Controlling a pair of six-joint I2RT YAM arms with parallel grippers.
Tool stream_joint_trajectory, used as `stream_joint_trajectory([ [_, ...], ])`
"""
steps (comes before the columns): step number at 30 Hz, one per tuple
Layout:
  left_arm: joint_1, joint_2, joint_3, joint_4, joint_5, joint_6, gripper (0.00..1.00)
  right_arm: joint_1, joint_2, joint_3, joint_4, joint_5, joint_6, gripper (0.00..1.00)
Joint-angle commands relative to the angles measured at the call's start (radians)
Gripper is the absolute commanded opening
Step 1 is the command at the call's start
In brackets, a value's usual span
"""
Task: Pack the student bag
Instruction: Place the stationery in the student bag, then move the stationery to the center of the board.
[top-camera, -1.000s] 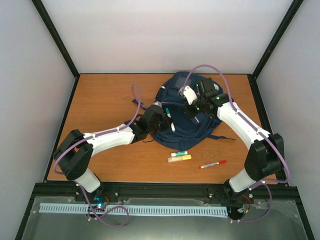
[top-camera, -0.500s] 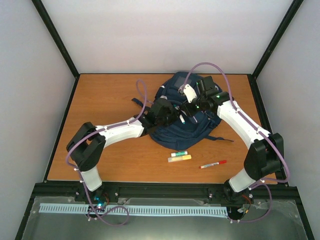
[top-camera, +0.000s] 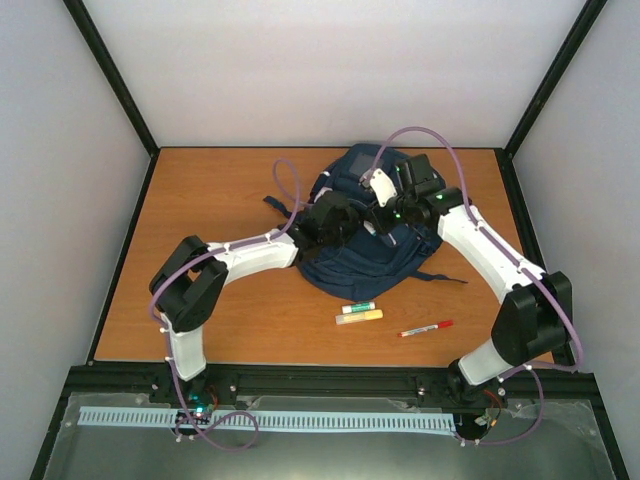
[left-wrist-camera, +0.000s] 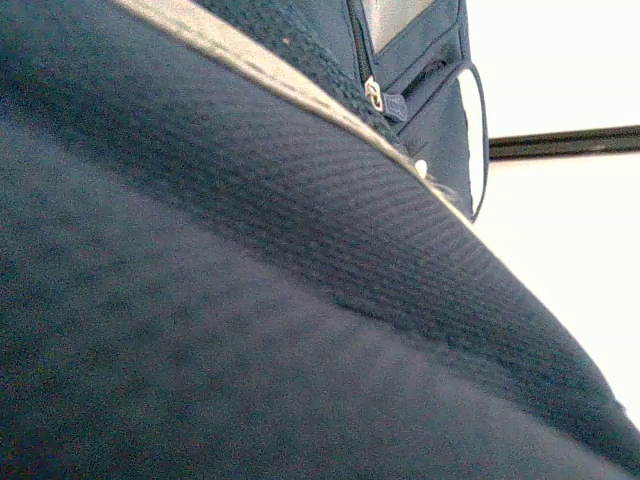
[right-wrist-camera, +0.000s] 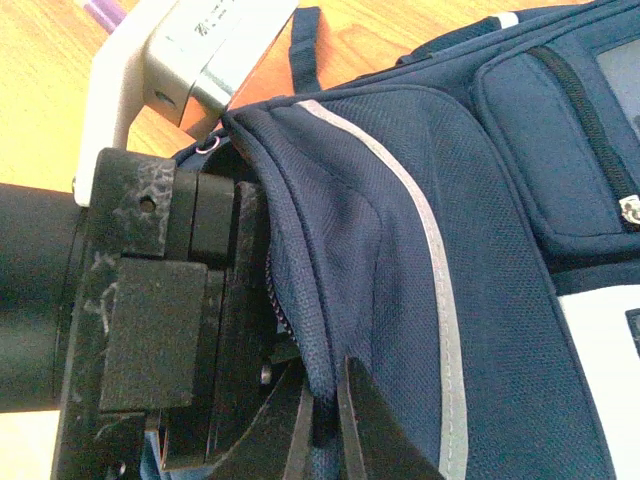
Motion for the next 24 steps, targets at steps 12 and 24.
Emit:
stream_joint_trajectory([
  [12, 0.001, -0.131, -0.056, 0.015, 0.169, 0.135, 0.39, -0.064, -0.083, -0.067, 0.135, -0.06, 0.0, 0.03],
  [24, -0.114, -0.391, -0.165, -0.364, 0.2, 0.664, 0.42, -0.076, -0.123, -0.201, 0.215, -0.068, -0.052, 0.03],
])
